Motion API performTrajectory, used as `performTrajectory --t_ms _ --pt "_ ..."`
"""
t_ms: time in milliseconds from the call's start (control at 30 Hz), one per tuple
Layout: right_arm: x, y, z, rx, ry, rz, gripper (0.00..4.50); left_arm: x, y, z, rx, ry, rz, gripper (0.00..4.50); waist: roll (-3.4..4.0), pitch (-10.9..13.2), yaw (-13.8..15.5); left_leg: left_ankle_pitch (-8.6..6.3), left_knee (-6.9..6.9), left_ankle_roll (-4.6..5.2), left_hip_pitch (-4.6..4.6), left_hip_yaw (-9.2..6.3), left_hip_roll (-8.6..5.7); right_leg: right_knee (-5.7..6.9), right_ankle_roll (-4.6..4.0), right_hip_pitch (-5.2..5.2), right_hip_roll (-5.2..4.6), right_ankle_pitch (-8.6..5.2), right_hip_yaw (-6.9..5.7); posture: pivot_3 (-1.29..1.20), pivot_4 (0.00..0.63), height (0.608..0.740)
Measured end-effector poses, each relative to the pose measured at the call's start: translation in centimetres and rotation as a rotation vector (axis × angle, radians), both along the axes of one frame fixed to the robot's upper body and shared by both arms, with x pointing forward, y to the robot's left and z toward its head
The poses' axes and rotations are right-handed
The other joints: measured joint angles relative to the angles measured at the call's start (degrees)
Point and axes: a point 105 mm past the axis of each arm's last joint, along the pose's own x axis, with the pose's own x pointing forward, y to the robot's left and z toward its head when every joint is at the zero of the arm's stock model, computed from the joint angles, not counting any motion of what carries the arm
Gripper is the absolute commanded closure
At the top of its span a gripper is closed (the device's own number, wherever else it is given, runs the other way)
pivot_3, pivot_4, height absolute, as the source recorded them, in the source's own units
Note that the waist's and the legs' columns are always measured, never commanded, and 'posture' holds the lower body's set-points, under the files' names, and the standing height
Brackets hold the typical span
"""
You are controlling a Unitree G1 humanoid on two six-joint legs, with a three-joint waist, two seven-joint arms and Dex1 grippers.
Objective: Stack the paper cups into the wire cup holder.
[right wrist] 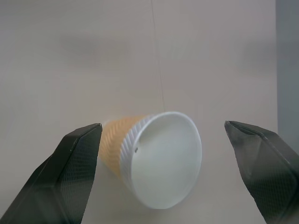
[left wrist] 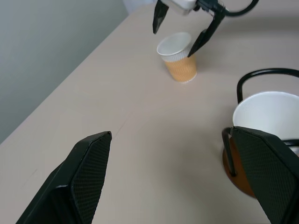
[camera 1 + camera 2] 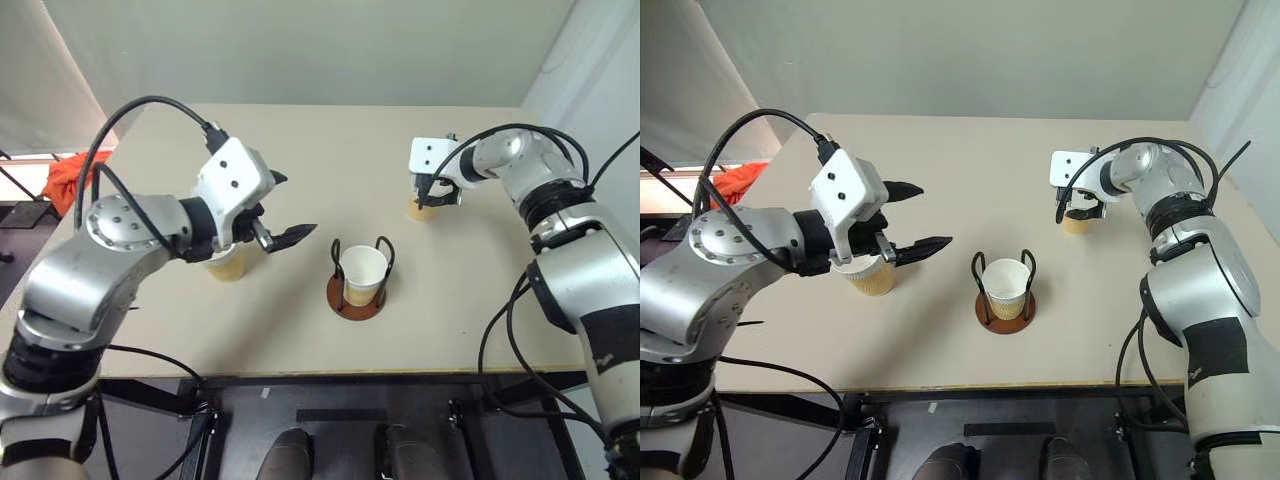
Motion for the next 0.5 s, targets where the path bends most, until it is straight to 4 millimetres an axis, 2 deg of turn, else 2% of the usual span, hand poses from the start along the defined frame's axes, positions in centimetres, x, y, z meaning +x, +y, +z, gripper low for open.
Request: performTrajectory --t_ms 267,400,500 --pt "0.2 -0.9 -1.9 -0.036 0.033 -0.065 0.03 -0.8 0.4 0.0 -0.008 0.01 0.015 0.0 0.0 0.0 0.06 -0.09 0.02 0.01 0.0 0.01 0.03 -0.01 -0.01 0.0 0.04 -0.01 0.01 0.0 0.15 0.74" --pt "0.1 -1.6 -3.2 -0.066 0.064 -0.09 0.89 -1.6 0.8 0.1 -0.018 0.021 0.02 0.0 0.0 0.0 0.22 -0.05 0.03 0.01 0.0 0.0 0.03 -0.01 0.0 0.0 0.04 -0.01 0.01 0.0 0.15 0.74" --pt "0.0 -1.7 -3.5 -0.058 0.075 -0.095 1.92 -2.3 0.9 0.6 -0.021 0.011 0.018 0.0 0.0 0.0 0.18 -0.03 0.04 0.01 0.03 0.01 0.03 -0.01 0.0 0.0 0.04 0.0 0.03 0.0 0.15 0.74"
